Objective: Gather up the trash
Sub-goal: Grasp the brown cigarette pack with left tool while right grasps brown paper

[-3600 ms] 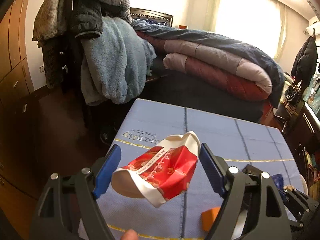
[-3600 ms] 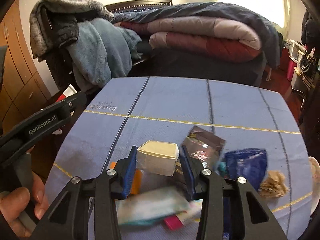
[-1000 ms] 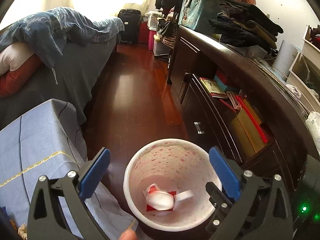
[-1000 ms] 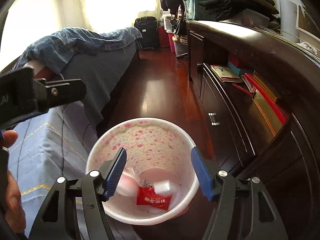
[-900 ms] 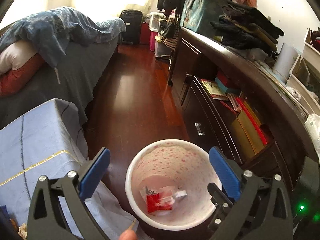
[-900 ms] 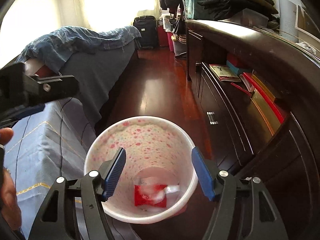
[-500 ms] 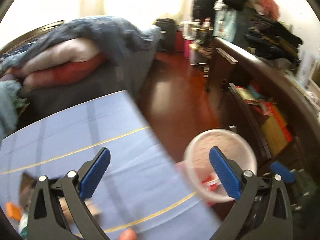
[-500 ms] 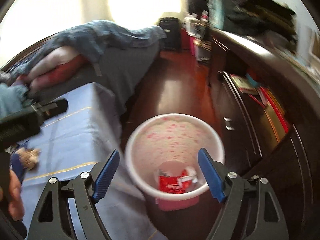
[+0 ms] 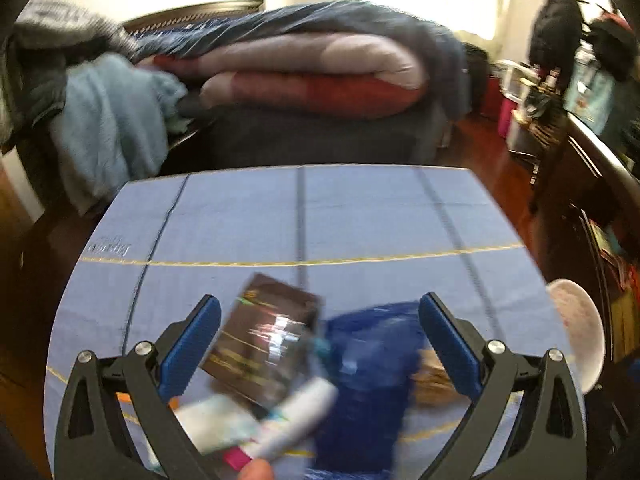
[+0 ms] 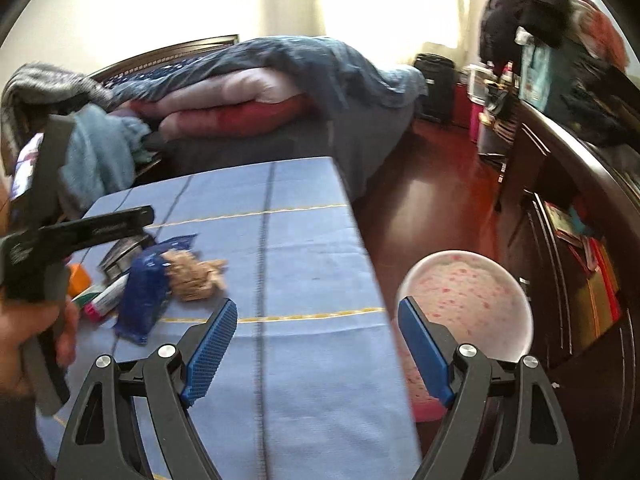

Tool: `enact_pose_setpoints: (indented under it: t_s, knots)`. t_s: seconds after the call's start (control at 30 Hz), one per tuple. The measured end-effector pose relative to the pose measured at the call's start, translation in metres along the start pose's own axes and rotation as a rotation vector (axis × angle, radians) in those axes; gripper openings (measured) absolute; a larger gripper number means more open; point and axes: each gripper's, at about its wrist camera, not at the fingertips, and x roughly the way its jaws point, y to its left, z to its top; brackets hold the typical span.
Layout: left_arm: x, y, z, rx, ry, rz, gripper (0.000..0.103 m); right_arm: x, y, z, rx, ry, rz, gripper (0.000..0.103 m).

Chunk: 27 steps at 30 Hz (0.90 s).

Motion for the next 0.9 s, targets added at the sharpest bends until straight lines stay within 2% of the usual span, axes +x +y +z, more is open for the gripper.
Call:
enact_pose_setpoints:
  t_s: [0.17,0.37,0.4,0.43,0.5,0.63,0.73,0.83,0.87,0.9]
  knots:
    - [0.031,0.030,0.000,-0.051,0.084,-0.023,0.099,0.003,0.028,0.001,-0.047,0.007,0.020,0.082]
    - [0.052,0.028,-0.010,-0.027,0.117,-0.068,0.099,0.019,0.049,0.007,-0.076,0.031,0.024,0.082]
    - [0.054,0.028,-0.012,-0.030,0.116,-0.071,0.095,0.024,0.052,0.009,-0.078,0.038,0.027,0.082]
    - [0.055,0.030,-0.012,-0.040,0.111,-0.074,0.082,0.029,0.055,0.010,-0.078,0.044,0.032,0.082]
    - [0.058,0.035,-0.012,-0.054,0.110,-0.067,0.065,0.037,0.060,0.013,-0.082,0.057,0.034,0.082]
    - [0.053,0.049,-0.011,-0.108,0.083,-0.117,0.060,0.057,0.075,0.015,-0.092,0.082,0.059,0.082]
    - [0.038,0.058,-0.009,-0.123,0.030,-0.098,0.059,0.074,0.085,0.018,-0.091,0.097,0.082,0.082]
    - [0.022,0.069,-0.006,-0.142,-0.010,-0.103,0.059,0.088,0.092,0.020,-0.085,0.118,0.095,0.078]
    - [0.018,0.072,-0.006,-0.145,-0.018,-0.105,0.059,0.094,0.095,0.020,-0.082,0.127,0.098,0.071]
    - [0.013,0.075,-0.005,-0.148,-0.027,-0.106,0.059,0.097,0.096,0.020,-0.081,0.136,0.099,0.058]
